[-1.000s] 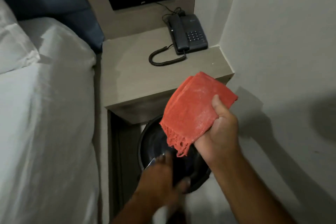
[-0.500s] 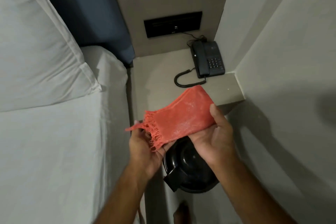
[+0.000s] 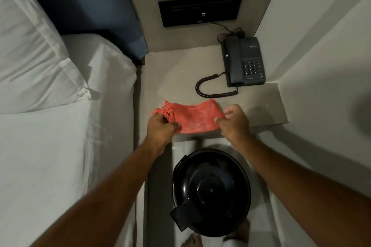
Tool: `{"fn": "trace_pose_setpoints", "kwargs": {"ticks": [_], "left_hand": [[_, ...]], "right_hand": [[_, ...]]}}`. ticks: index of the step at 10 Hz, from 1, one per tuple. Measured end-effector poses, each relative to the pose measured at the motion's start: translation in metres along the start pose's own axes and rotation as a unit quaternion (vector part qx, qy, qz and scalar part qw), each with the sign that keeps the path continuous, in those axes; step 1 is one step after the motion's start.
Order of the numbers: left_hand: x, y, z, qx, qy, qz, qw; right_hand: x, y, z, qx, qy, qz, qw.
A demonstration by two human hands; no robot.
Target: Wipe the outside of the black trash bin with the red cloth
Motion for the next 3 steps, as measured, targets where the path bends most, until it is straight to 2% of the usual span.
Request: {"fn": "trace_pose_setpoints", "kwargs": {"ticks": [1,2,3], "left_hand": [[0.008,0.022,0.029,-0.036,-0.021,0.0,0.999],[0.01,0.036,0.048,-0.076,-0.048,-0.029,0.996],[0.004,0.035,0.043,-0.08,-0.08,0.007,0.994]], "right_hand": [[0.016,-0.024,0.028,0.012,0.064,-0.001,0.998],[0.026,-0.041,0.042,0.056,0.166,-0.012,0.984],[0.019,-0.038,0.03,0.03,0.189,-0.062,0.98]]}}
Point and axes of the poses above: each hand's wrist, its own z-axis towards the middle knuckle, its own x-axis out of the palm, y = z × x, the point moved 2 cm from there along z, towards the middle knuckle, and after that the axes turned 1 degree about z, right-handed, at the moved point
